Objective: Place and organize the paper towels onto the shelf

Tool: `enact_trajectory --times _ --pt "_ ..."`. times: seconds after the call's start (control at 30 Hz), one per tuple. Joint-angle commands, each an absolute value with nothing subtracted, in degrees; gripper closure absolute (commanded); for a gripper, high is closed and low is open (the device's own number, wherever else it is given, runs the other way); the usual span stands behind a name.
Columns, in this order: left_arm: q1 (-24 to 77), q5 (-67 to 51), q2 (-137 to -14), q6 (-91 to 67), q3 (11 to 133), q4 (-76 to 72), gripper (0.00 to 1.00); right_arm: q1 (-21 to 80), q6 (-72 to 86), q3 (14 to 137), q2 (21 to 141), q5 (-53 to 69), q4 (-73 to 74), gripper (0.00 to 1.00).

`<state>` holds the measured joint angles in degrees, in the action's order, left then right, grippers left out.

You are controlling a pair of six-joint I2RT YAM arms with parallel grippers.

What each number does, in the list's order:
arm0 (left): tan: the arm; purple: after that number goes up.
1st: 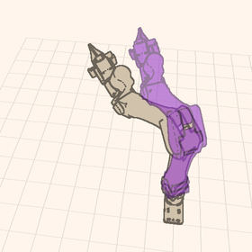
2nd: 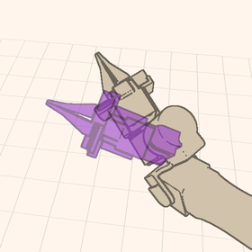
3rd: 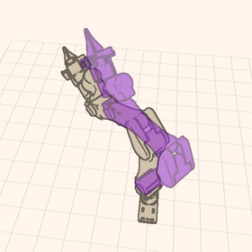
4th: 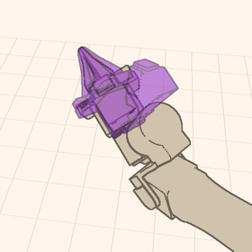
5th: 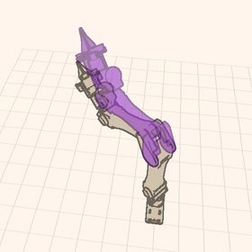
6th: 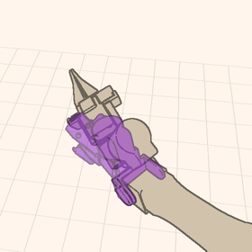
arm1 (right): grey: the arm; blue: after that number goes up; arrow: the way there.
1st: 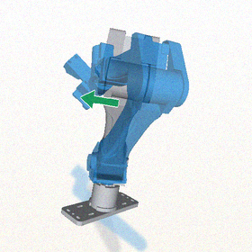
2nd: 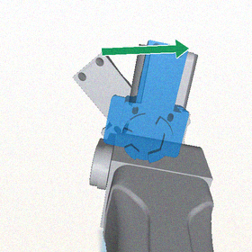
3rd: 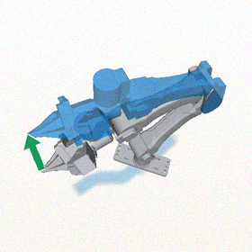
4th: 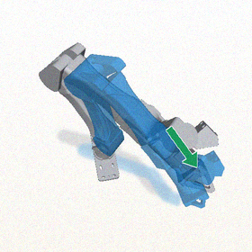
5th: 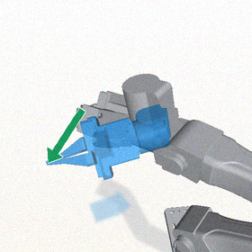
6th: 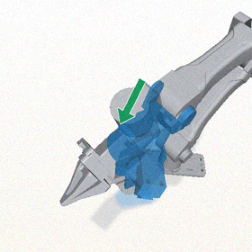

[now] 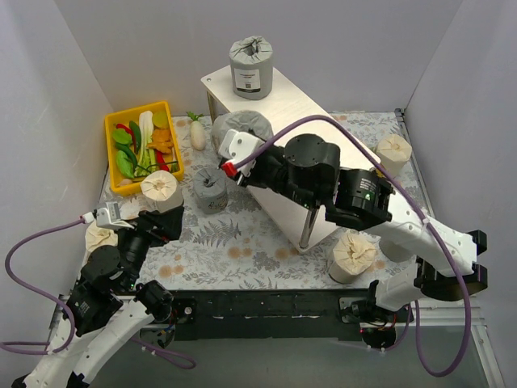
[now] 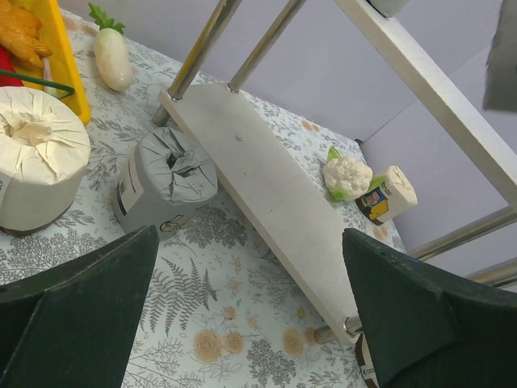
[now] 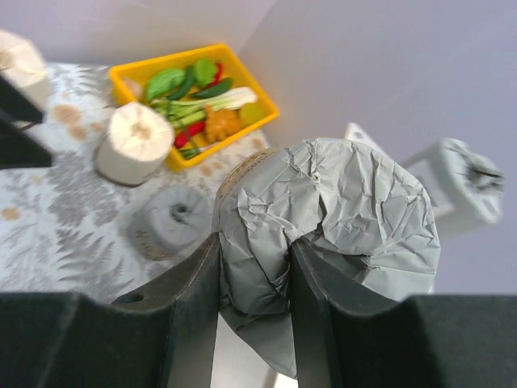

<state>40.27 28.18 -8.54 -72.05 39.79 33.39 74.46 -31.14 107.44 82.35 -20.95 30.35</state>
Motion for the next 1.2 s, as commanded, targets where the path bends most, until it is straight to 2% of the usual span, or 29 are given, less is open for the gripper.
enact_trajectory --times 0.0,0.33,0.67,0.73,0.87,1.0,1.17 --pt "40.43 29.18 -8.62 -72.16 40.08 33.84 0.02 71.11 -33.40 115.82 85.33 -31.90 32.33 0.63" --pt "40.43 28.57 -7.47 -71.81 39.82 33.66 0.02 62.67 -32.17 121.99 88.77 -32.70 34.71 0.60" --pt "40.43 27.60 -8.00 -71.37 39.73 33.31 0.02 58.36 -33.84 123.93 92.37 -31.30 34.45 0.55" --pt "40.43 27.68 -8.00 -71.37 39.73 33.31 0.02 57.40 -34.19 123.75 92.72 -30.24 33.66 0.50" --pt "40.43 27.95 -7.73 -71.46 39.73 33.40 0.02 56.43 -35.33 124.36 94.21 -30.06 32.87 0.48" --pt "40.43 28.13 -7.47 -71.54 39.64 33.40 0.02 55.90 -36.73 126.38 95.27 -28.92 31.73 0.36" --pt "40.43 28.04 -8.08 -71.46 39.73 33.40 0.02 55.64 -36.83 130.52 96.33 -27.33 30.85 0.28"
